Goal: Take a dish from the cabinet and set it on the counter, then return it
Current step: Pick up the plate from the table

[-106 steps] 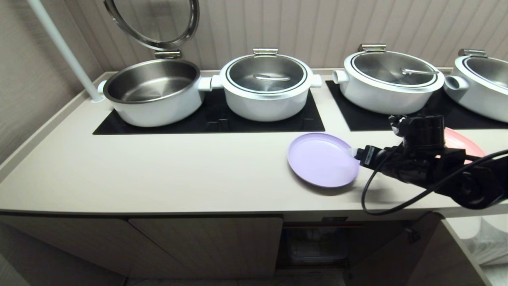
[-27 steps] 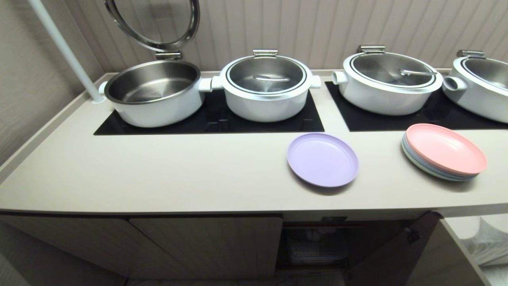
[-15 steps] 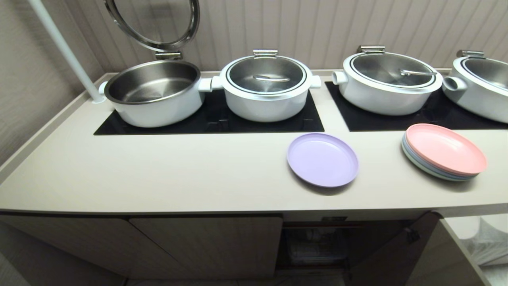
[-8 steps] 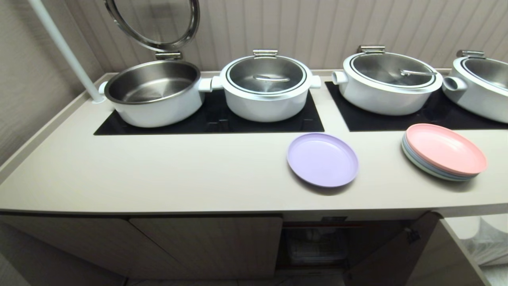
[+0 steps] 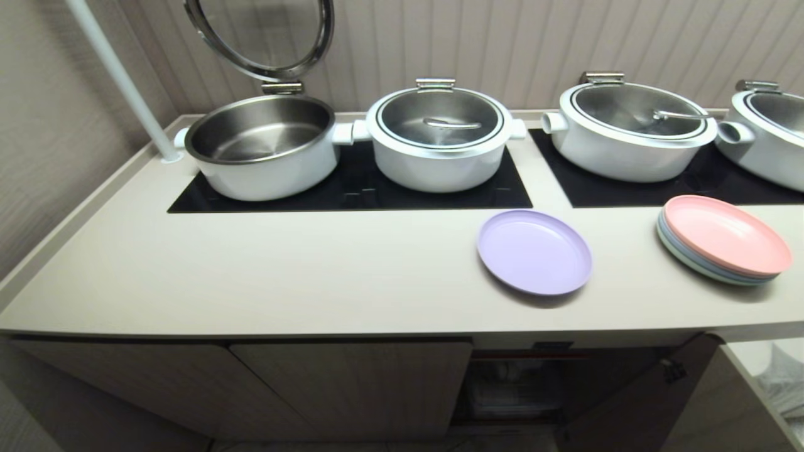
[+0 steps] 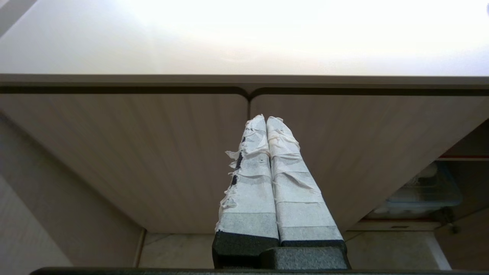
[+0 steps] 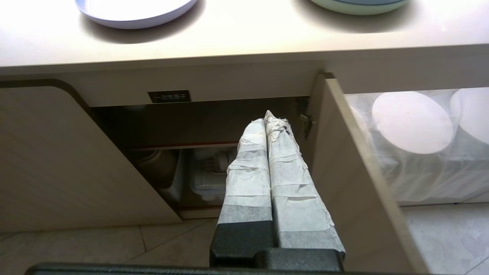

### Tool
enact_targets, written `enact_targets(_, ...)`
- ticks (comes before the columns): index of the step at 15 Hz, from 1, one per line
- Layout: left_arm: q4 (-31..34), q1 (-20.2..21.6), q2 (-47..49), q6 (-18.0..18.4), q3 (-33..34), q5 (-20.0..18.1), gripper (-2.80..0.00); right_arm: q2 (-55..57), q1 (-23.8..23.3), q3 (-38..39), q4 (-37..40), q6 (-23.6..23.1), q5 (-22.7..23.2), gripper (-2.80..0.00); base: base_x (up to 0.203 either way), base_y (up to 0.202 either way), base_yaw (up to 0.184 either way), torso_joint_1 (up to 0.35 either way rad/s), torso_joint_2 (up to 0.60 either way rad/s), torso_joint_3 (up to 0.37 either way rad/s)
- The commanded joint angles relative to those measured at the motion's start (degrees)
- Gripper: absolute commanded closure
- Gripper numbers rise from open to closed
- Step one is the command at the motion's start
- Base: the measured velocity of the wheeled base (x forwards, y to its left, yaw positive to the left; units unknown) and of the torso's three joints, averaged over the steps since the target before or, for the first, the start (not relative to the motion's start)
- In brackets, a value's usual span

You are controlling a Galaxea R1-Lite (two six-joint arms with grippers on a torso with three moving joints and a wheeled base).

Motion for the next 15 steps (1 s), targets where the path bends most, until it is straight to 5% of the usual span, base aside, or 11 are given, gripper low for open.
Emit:
enact_targets(1, -0.02, 0.02, -0.02, -0.04, 0.00, 0.00, 0.00, 0.07, 0.04, 0.07, -0.01, 0.02, -0.10, 0.00, 0.000, 0.201, 0.003, -0.001, 0.01, 0.001)
enact_targets(15, -0.02, 0.02, -0.02, -0.04, 0.00, 0.00, 0.00, 0.07, 0.04, 0.51, -0.80, -0.06, -0.02, 0.00, 0.000, 0.026, 0.000, 0.000, 0.00, 0.001)
